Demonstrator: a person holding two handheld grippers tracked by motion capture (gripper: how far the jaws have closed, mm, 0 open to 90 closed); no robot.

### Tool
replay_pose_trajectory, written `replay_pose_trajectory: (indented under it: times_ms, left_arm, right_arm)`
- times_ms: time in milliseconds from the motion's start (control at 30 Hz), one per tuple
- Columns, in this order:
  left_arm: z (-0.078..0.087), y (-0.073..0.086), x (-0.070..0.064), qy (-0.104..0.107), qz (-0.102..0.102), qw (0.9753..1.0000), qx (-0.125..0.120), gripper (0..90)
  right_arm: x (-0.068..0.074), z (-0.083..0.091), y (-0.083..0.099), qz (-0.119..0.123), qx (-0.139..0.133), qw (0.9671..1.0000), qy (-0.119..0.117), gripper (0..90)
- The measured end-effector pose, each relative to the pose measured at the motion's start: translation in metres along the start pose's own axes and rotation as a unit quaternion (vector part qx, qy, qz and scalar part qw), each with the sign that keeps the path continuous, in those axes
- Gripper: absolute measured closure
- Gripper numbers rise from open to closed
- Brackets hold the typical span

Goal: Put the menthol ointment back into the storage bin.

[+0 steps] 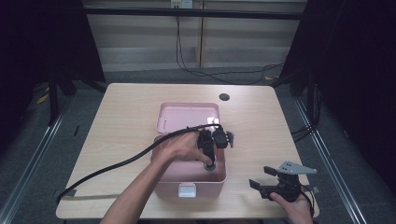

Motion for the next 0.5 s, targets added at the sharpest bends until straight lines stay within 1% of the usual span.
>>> replay_pose_trajectory:
  times_ms: [100, 167, 200, 267, 300, 400, 500]
  left_arm:
    - [-0.001, -0.002, -0.002, 0.006, -0.002, 1.0, -0.005, 51.0]
    - [-0.006, -0.002, -0.003, 0.007, -0.005, 1.0, 0.002, 51.0]
    - [-0.007, -0.002, -0.003, 0.003, -0.004, 1.0, 0.003, 51.0]
    - [-0.009, -0.003, -0.004, 0.009, -0.005, 0.9999, 0.002, 51.0]
    - [-0.01, -0.004, -0.004, 0.009, -0.004, 1.0, -0.002, 51.0]
    - [-0.012, -0.005, -0.006, 0.014, -0.006, 0.9999, 0.0, 51.0]
    - [-0.016, -0.004, -0.006, 0.011, -0.007, 0.9999, 0.002, 51.0]
  right_arm:
    - [0.001, 0.0, 0.0, 0.001, 0.0, 1.0, -0.001, 16.4]
    - [0.0, 0.0, 0.0, 0.001, 0.0, 1.0, -0.001, 16.4]
    - [0.0, 0.0, 0.0, 0.001, 0.0, 1.0, -0.001, 16.4]
    - [0.001, 0.0, 0.0, 0.001, 0.001, 1.0, -0.001, 16.4]
    - [0.001, 0.0, 0.0, 0.001, 0.001, 1.0, -0.001, 16.4]
    - [0.0, 0.0, 0.0, 0.001, 0.001, 1.0, -0.001, 16.4]
    - [0.001, 0.0, 0.0, 0.0, 0.002, 1.0, -0.002, 16.3]
Point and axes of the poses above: each handheld gripper's, and its own axes: z roughly backward along the jaws, y roughly out of its underside, x roughly to its left, the point moved 6 cm from there along -z, roughly forward along the jaws, and after that the axes turned 12 degrees about -y, right-handed, at the moved point
